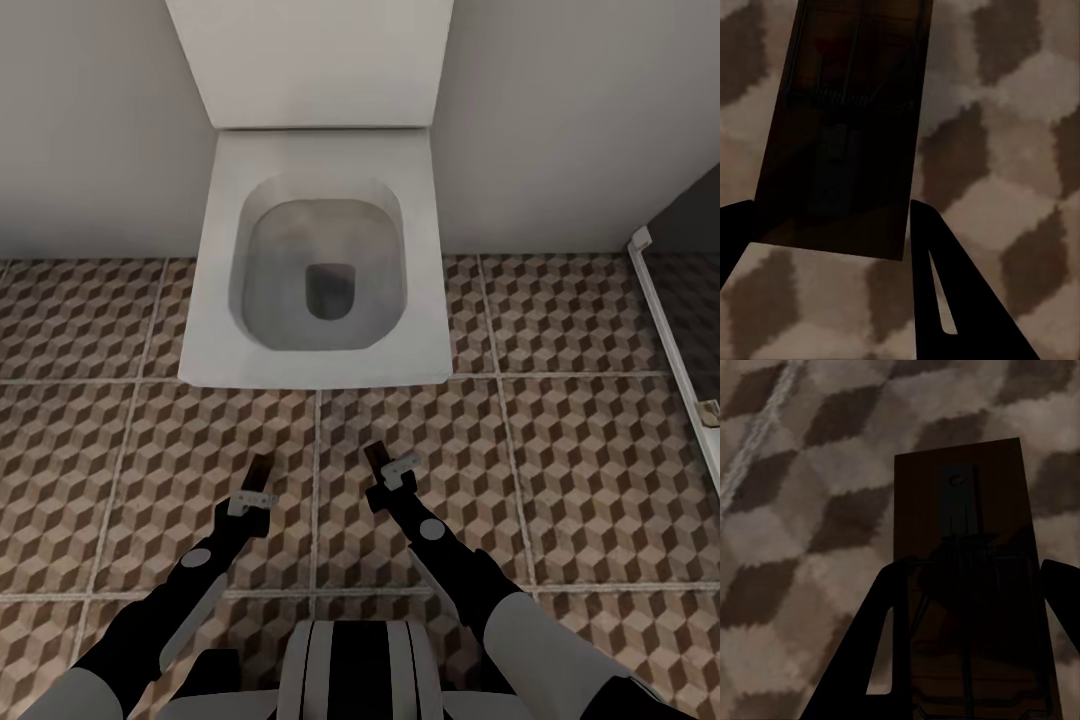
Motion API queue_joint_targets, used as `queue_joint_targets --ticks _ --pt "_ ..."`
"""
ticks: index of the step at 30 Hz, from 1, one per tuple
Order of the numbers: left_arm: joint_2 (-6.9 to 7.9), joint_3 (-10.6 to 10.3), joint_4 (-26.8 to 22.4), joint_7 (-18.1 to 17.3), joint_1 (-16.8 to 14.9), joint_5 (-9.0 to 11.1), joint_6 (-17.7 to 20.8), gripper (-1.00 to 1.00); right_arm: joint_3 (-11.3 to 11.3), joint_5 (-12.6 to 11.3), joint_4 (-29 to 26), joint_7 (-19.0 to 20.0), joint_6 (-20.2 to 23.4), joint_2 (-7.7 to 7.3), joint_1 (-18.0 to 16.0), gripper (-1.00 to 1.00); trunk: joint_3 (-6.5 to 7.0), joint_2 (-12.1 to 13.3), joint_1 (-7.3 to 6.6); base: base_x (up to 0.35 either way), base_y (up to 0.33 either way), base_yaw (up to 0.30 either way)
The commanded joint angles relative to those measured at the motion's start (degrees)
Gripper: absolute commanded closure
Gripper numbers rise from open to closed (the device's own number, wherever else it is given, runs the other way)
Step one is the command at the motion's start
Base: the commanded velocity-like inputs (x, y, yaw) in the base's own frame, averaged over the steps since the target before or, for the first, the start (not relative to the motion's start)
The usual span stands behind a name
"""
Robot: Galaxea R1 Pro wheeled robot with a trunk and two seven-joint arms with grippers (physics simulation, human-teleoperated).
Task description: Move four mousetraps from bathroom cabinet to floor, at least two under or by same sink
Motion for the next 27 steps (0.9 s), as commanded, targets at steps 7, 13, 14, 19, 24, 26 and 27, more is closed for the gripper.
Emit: queue_joint_targets --ticks 7,13,14,19,24,26,27 --pt "0.12 -0.28 -0.20 0.69 -0.04 0.28 0.25 1.00 0.35 -0.65 0.06 -0.23 -0.26 -0.04 -0.06 1.00 -0.03 -0.01 -0.01 0.108 0.000 0.000" --pt "0.12 -0.27 -0.33 0.69 -0.04 0.28 0.23 1.00 0.35 -0.65 0.06 -0.25 -0.28 -0.04 -0.06 1.00 -0.03 -0.01 -0.01 0.032 0.000 0.000" --pt "0.12 -0.27 -0.35 0.69 -0.04 0.28 0.23 1.00 0.35 -0.65 0.06 -0.26 -0.29 -0.04 -0.06 1.00 -0.03 -0.01 -0.01 0.028 0.000 0.000" --pt "0.12 -0.33 -0.38 0.69 -0.04 0.28 0.28 1.00 0.35 -0.65 0.06 -0.25 -0.27 -0.04 -0.06 1.00 -0.03 -0.01 -0.01 0.172 0.000 0.000" --pt "0.12 -0.35 -0.40 0.69 -0.04 0.28 0.27 1.00 0.35 -0.65 0.06 -0.27 -0.26 -0.04 -0.06 1.00 -0.03 -0.01 -0.01 0.105 0.000 0.000" --pt "0.12 -0.35 -0.39 0.69 -0.04 0.28 0.28 1.00 0.35 -0.65 0.06 -0.27 -0.26 -0.04 -0.06 1.00 -0.03 -0.01 -0.01 0.022 0.000 0.000" --pt "0.12 -0.35 -0.39 0.69 -0.04 0.28 0.28 1.00 0.35 -0.65 0.06 -0.28 -0.26 -0.04 -0.06 1.00 -0.03 -0.01 -0.01 0.011 0.000 0.000"
